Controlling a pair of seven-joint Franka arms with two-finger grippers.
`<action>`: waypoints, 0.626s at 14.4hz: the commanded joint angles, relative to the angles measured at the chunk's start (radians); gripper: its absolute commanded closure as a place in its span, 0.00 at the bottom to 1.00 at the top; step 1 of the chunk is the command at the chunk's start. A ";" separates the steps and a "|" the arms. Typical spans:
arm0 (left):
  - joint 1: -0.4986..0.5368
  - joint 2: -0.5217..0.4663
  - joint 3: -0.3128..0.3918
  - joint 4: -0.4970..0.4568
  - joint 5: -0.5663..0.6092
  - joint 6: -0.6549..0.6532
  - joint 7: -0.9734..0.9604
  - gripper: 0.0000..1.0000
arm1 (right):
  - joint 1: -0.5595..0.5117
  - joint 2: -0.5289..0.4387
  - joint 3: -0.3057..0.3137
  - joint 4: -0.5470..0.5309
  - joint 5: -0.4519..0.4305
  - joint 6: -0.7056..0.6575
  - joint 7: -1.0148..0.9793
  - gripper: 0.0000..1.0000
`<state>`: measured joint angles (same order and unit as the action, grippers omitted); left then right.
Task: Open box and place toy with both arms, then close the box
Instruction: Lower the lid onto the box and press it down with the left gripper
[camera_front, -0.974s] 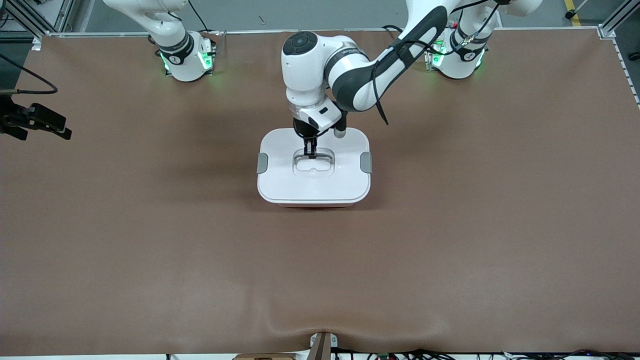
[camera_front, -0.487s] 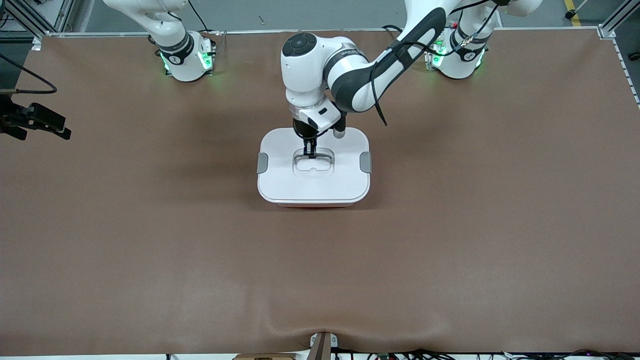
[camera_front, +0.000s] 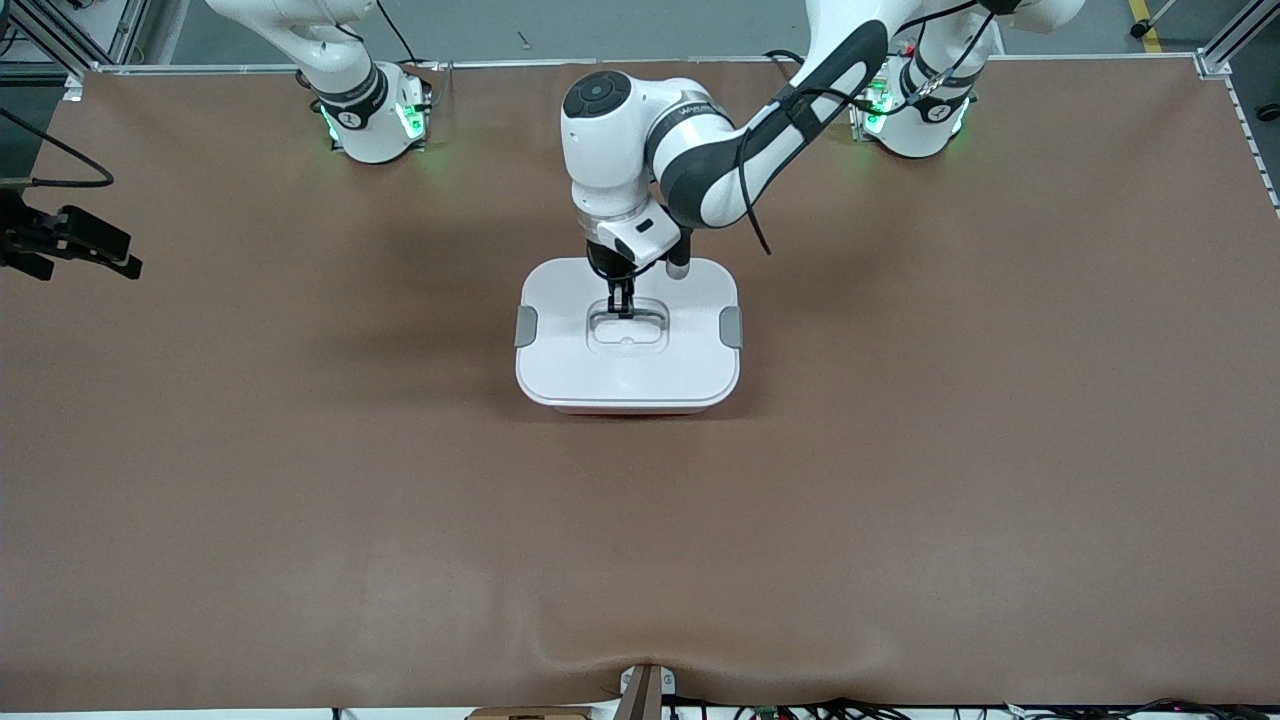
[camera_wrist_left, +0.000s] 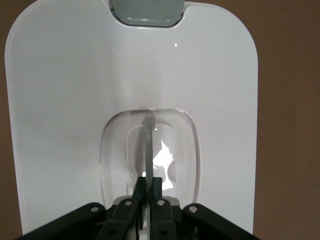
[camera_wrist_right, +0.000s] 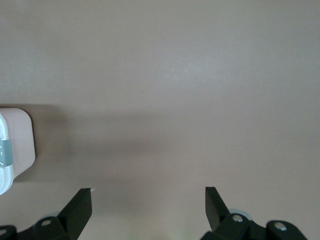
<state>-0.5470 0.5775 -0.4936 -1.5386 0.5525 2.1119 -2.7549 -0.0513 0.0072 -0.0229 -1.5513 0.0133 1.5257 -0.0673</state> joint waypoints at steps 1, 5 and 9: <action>0.001 -0.007 0.001 -0.012 0.055 -0.019 -0.143 0.89 | 0.002 -0.015 0.000 0.002 0.000 -0.012 0.007 0.00; 0.005 -0.034 0.001 -0.002 0.056 -0.052 -0.093 0.00 | 0.002 -0.015 0.000 0.004 0.000 -0.012 0.007 0.00; 0.050 -0.109 -0.008 0.006 -0.005 -0.118 0.088 0.00 | 0.004 -0.015 0.001 0.004 0.000 -0.012 0.017 0.00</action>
<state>-0.5286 0.5316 -0.4915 -1.5197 0.5675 2.0371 -2.7021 -0.0512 0.0072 -0.0224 -1.5498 0.0133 1.5257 -0.0673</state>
